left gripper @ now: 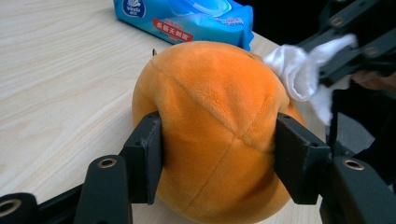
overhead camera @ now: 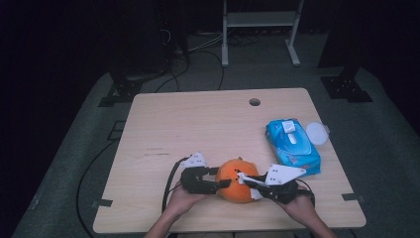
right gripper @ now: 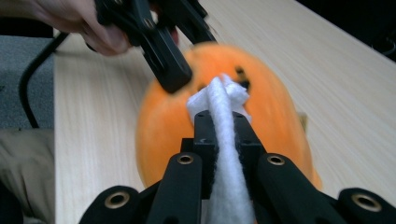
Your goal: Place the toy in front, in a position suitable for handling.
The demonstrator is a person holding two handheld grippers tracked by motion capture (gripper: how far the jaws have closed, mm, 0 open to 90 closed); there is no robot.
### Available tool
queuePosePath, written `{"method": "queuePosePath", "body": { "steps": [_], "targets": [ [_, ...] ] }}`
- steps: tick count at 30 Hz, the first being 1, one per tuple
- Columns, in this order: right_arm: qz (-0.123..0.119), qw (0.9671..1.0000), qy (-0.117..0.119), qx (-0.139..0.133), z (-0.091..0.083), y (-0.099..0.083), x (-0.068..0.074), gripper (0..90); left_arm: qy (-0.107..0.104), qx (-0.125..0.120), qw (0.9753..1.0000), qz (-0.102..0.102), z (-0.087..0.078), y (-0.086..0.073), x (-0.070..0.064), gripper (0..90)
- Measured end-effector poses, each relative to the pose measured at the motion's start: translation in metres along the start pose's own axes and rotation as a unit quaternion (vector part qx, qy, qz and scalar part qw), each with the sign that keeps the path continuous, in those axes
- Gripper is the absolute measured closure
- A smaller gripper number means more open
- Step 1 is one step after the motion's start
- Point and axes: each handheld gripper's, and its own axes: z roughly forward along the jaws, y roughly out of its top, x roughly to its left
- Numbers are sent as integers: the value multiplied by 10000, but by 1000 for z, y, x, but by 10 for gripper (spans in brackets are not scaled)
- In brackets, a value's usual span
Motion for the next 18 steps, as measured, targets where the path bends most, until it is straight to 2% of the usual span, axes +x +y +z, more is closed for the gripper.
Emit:
{"method": "queuePosePath", "body": {
  "steps": [1,3,4,5,7,9,10,11,12,13,14,16,18],
  "targets": [
    [23,10000,6,0,-1,-1,0,828,7,-11,10000,-18,1,1,-1,404],
    [-109,9999,18,16,0,2,5,828,48,-19,10000,-54,2,2,-1,404],
    [-250,9995,191,11,5,6,13,828,30,-48,9999,-107,3,2,0,402],
    [-250,9995,191,11,5,6,13,828,36,-36,9999,-138,3,2,1,402],
    [-453,9984,333,74,14,11,22,828,49,-39,9999,-153,2,1,2,401],
    [-562,9976,396,119,17,12,24,827,42,-24,9999,-146,1,0,3,399],
    [-465,9980,425,90,14,9,19,828,23,-30,9998,-169,1,-1,4,397],
    [-465,9980,425,90,14,9,19,828,17,-25,9998,-171,0,-1,4,397],
    [-278,9991,324,58,7,4,10,828,19,-24,9999,-165,0,-1,4,395],
    [-278,9991,324,58,7,4,10,828,19,-23,9999,-156,0,-1,4,395],
    [-207,9995,236,61,3,0,4,827,25,-30,9999,-157,0,-1,5,395],
    [31,9999,98,69,-2,-7,-7,828,23,-27,9999,-158,0,-1,5,391],
    [151,9998,40,90,-4,-12,-15,828,-3,-35,9999,-145,0,-1,5,377]
  ]
}}
